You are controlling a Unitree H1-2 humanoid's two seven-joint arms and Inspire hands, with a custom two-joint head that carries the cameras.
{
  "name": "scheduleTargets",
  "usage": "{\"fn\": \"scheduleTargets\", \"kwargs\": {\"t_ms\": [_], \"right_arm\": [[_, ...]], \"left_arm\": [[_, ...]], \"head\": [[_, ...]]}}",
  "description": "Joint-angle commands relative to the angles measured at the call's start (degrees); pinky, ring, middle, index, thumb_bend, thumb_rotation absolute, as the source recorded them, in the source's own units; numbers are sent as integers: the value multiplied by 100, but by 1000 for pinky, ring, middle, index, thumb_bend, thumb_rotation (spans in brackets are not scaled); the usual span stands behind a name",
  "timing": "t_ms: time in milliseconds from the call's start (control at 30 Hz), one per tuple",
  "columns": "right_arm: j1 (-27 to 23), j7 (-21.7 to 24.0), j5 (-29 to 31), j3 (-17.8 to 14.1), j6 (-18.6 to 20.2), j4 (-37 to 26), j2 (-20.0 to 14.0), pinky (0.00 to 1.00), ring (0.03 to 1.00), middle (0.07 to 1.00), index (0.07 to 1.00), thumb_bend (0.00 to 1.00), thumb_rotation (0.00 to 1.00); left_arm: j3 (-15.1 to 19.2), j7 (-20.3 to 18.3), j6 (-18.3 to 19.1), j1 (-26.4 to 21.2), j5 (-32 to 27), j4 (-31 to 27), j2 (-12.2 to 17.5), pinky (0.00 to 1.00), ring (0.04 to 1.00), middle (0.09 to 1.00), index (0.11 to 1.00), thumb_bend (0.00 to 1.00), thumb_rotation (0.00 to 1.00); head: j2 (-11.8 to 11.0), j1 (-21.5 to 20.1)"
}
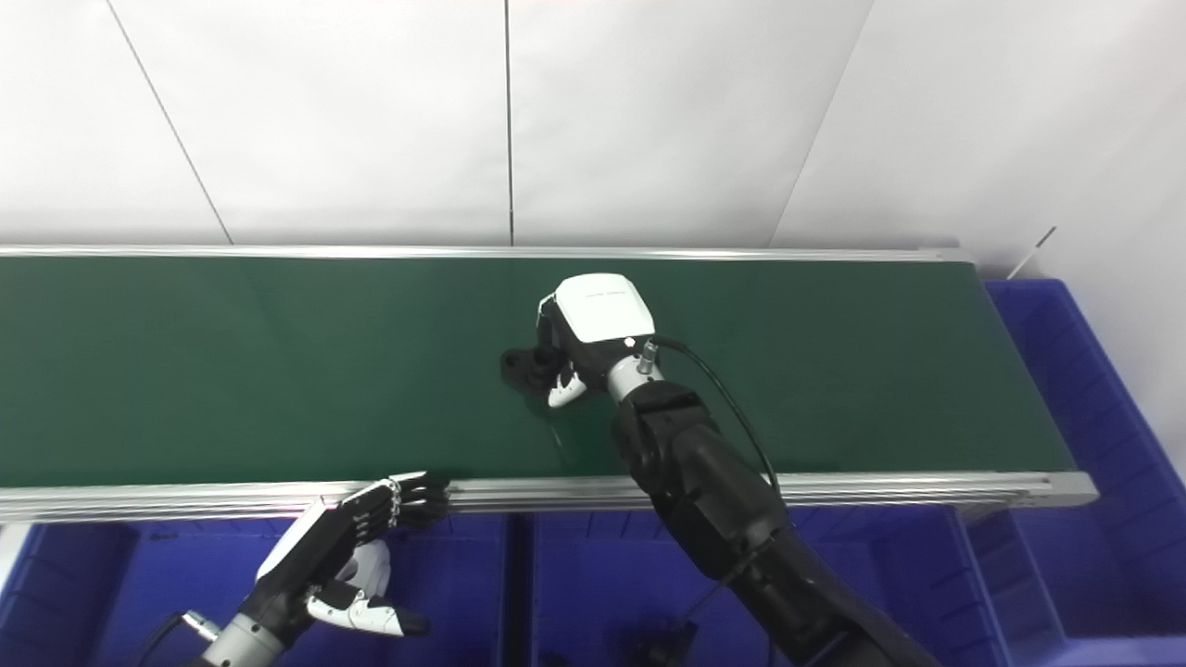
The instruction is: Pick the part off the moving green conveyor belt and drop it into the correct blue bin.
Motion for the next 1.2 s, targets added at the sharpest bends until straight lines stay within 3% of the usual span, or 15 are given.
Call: {"fn": "scheduleTargets", "kwargs": {"t_ms": [0,233,400,600,667,867,1033,1167], "right_arm": [[54,44,-37,148,-93,116,130,210,289,417,510,522,0],[205,16,132,8,-158,-355,70,172,244,415,507,522,0],[503,297,208,-183,-64,-1403,-138,198,275,471,489,529,0],[991,962,191,-544,223,-2740,-299,233,320,412,526,522,0],[1164,1089,183,-671,211,-3031,-347,234,323,465,496,529,0],[1691,1357,180,-1001,122,-3671,-502,224,313,401,521,522,0],[2226,1632,259,-1209,105,-4036,-654,198,287,473,486,531,0],[2646,1761,317,-1293,38,-4141,-742,241,332,408,525,522,0]], "left_arm": [[57,-2,-188,-53,-64,-159,-34,684,729,776,795,909,271],[58,-11,-188,-41,-70,-167,-37,692,735,776,793,918,290],[54,-21,-186,-47,-77,-173,-41,686,731,773,792,917,294],[79,-61,-188,-18,-118,-234,-32,691,732,769,791,920,297],[90,-95,-188,-8,-139,-249,-23,684,732,771,793,919,301],[144,-190,-187,38,-214,-295,-16,696,739,776,794,926,301],[202,-279,-188,61,-264,-339,-14,670,722,776,795,921,290],[256,-319,-188,86,-281,-380,-4,645,710,772,794,919,274]], "head": [[14,-8],[24,-26],[56,-49],[116,-69],[138,-79],[211,-110],[261,-133],[323,-175]]}}
